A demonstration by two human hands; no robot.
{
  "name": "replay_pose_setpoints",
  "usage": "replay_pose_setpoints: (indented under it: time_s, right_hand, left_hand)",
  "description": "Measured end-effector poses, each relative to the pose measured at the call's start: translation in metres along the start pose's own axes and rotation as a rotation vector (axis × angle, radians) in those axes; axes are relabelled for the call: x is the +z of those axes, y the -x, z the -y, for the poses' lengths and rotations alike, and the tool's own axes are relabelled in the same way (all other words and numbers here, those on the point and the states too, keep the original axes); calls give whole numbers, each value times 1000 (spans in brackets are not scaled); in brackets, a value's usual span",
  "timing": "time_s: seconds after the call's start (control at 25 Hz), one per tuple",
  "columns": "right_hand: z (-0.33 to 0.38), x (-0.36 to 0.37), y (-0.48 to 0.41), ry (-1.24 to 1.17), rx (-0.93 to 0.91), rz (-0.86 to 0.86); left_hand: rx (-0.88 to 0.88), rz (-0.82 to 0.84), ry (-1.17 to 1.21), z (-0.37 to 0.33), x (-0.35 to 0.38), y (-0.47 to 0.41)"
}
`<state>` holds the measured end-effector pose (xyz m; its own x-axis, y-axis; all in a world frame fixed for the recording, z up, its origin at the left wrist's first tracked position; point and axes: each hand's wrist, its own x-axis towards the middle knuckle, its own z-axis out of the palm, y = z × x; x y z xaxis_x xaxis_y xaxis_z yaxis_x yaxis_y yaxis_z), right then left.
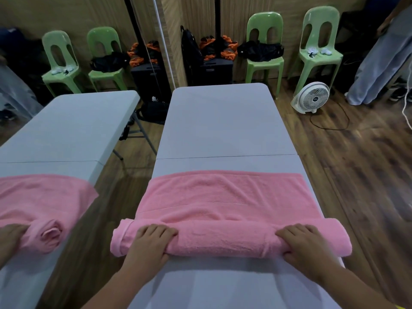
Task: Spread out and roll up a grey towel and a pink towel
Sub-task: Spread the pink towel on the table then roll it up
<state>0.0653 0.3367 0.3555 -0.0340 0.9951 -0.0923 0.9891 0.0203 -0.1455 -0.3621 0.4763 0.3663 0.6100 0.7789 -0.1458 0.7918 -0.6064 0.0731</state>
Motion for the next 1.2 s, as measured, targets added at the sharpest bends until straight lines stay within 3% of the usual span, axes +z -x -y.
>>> replay_pose_setpoints:
  time_s: [0.2,0.28,0.4,0.48,0.6,0.76,0.88,0.96,1.12,1.2]
  right_hand:
    - [-11,-50,-20,-226,-52,399]
    - [-17,-55,-36,-239,-18,331]
    - [-20,-45,-46,-209,51,-42]
    - [-18,-32,-39,-106,-56,-172]
    - [-19,-7,-26,61,-99,-75]
    - [-14,0,-24,53,-41,3]
    - [-18,-31,-36,-42,-61,199]
    - [-28,-45,-54,-175,-16,265]
    - [-53,-41,-92,-313,146,-56]
    - [-69,-37,-95,-190,83,13]
  left_hand:
    - [39,258,115,8,-37,-19]
    - [-11,226,118,15,-46,-37]
    - [-109,-65,46,22,-45,-56]
    - [-88,-146,87,20,-35,-54]
    - [-37,-37,9,15,-21,-36]
    - [-52,22,-71,17,-18,-37]
    - [-15,228,-57,10,-42,-48]
    - [-101,328,27,14,-57,-59]
    - [-185,31,61,46,-59,-95]
    - [-135,46,-18,58,-53,-100]
